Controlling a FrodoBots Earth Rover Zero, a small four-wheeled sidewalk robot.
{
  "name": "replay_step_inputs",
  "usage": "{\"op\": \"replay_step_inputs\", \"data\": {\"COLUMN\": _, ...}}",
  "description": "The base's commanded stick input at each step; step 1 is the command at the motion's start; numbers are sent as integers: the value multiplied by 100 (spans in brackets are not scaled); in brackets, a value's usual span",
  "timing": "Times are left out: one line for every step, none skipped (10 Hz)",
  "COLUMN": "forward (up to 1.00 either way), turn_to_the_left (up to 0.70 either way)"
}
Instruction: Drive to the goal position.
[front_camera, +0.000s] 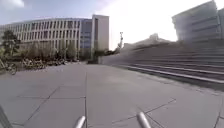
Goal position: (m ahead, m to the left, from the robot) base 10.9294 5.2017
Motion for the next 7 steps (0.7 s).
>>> {"op": "replay_step_inputs", "data": {"forward": 100, "turn_to_the_left": 0}}
{"op": "replay_step_inputs", "data": {"forward": 100, "turn_to_the_left": 0}}
{"op": "replay_step_inputs", "data": {"forward": 100, "turn_to_the_left": 0}}
{"op": "replay_step_inputs", "data": {"forward": 100, "turn_to_the_left": 0}}
{"op": "replay_step_inputs", "data": {"forward": 100, "turn_to_the_left": 0}}
{"op": "replay_step_inputs", "data": {"forward": 100, "turn_to_the_left": 0}}
{"op": "replay_step_inputs", "data": {"forward": 100, "turn_to_the_left": 0}}
